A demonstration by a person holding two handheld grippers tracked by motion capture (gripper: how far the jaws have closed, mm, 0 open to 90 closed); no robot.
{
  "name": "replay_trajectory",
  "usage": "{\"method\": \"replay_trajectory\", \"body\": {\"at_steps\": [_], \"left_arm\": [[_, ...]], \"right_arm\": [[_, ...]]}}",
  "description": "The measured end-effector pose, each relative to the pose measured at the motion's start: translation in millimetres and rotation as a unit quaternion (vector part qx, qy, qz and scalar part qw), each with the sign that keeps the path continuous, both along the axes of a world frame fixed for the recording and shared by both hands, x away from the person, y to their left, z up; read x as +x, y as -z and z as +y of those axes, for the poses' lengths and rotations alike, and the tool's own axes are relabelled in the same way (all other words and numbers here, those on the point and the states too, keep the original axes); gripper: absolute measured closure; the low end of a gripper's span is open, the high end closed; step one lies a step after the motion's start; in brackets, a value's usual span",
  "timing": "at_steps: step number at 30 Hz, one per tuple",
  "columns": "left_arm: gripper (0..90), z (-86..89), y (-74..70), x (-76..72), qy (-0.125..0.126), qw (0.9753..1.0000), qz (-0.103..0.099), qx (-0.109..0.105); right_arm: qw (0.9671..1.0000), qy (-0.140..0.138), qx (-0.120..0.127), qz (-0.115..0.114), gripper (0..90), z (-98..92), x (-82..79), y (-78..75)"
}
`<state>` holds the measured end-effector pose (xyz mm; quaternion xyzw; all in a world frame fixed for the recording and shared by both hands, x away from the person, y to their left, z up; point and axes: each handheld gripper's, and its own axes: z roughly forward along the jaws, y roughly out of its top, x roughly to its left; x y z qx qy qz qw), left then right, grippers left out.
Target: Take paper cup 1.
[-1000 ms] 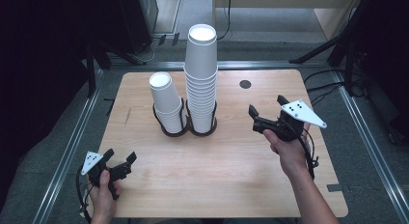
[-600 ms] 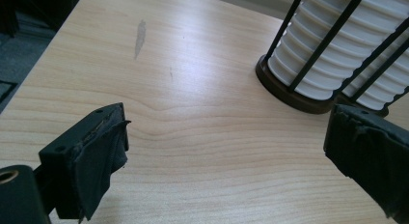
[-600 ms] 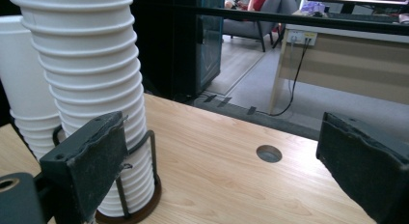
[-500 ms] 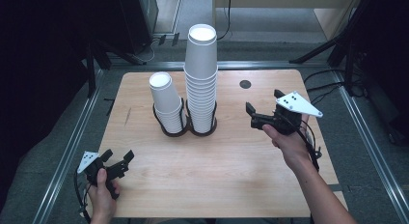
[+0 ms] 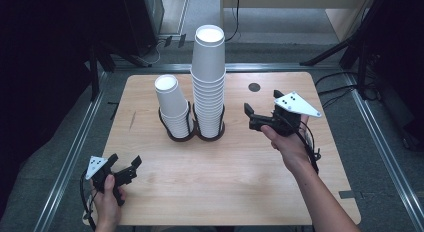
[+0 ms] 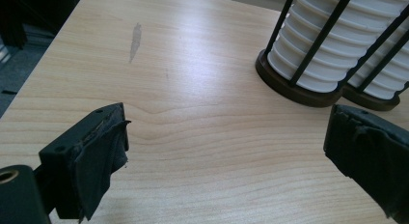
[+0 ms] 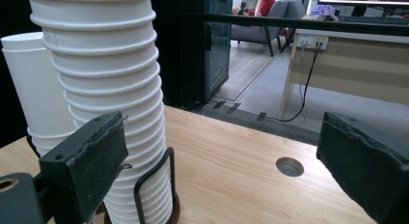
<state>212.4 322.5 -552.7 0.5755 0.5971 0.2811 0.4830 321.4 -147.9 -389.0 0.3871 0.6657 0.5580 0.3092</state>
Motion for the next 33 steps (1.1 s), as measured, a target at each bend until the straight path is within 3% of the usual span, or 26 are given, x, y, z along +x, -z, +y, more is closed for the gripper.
{"method": "replay_trajectory", "body": {"at_steps": [14, 21, 29, 31, 33], "left_arm": [[1.9, -1.8, -0.4, -3.0, 0.009, 0.9999, -0.007, 0.010], [1.9, 0.1, 0.2, -2.6, 0.008, 0.9999, -0.011, -0.002], [1.9, 5.5, -1.3, 0.4, -0.002, 0.9997, -0.026, -0.001], [1.9, 5.6, -3.3, 1.3, 0.001, 0.9997, -0.025, 0.007], [1.9, 1.9, -10.2, 2.8, 0.001, 0.9996, -0.028, 0.000]], "right_arm": [[0.9992, -0.032, 0.018, -0.014, 3.5, 41.8, 11.5, -22.8], [0.9982, -0.045, 0.036, -0.017, 3.1, 63.1, 15.5, -33.2], [0.9982, -0.051, 0.024, -0.022, 2.9, 81.2, 19.3, -40.4], [0.9984, -0.048, 0.024, -0.020, 2.7, 84.2, 21.1, -41.2], [0.9983, -0.046, 0.028, -0.020, 2.7, 87.7, 23.6, -43.0]]}}
